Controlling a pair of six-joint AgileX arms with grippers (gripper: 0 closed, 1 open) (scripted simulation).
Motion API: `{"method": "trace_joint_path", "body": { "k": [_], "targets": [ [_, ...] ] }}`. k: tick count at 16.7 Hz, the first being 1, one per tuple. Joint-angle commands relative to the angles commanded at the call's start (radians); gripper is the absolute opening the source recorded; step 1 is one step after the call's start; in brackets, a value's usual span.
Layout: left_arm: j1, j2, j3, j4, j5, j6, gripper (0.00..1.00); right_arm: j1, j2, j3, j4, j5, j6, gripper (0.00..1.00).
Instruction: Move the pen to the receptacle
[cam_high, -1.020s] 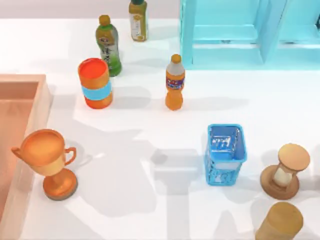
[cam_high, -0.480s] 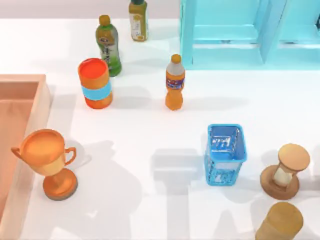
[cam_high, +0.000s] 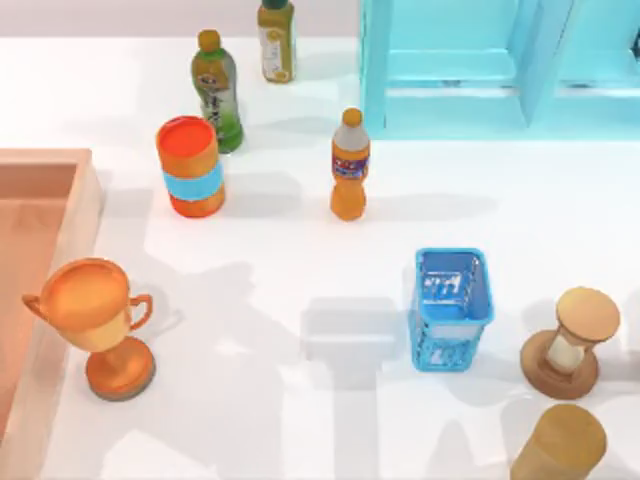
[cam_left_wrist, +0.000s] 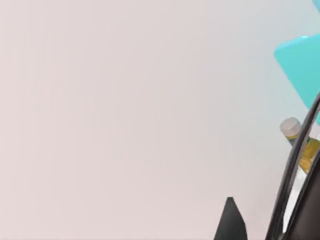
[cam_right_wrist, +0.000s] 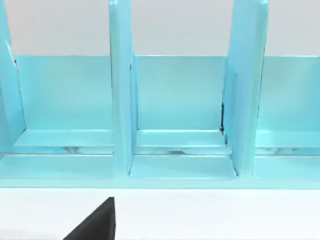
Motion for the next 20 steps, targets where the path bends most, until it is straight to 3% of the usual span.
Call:
{"method": "trace_joint_path", "body": {
  "k": [4,9,14,20],
  "targets": [
    [-0.066,0.021,0.045,-0.293,0.036,0.305,0.0,0.0,0.0,0.0,0.0,0.0,0.0,1.0],
    [-0.146,0.068,0.111,-0.819,0.044,0.898,0.0,0.0,0.0,0.0,0.0,0.0,0.0,1.0],
    [-0.204,0.113,0.163,-1.418,-0.018,1.515,0.0,0.0,0.0,0.0,0.0,0.0,0.0,1.0],
    [-0.229,0.142,0.19,-2.132,-0.152,2.13,0.0,0.0,0.0,0.0,0.0,0.0,0.0,1.0]
  ]
}}
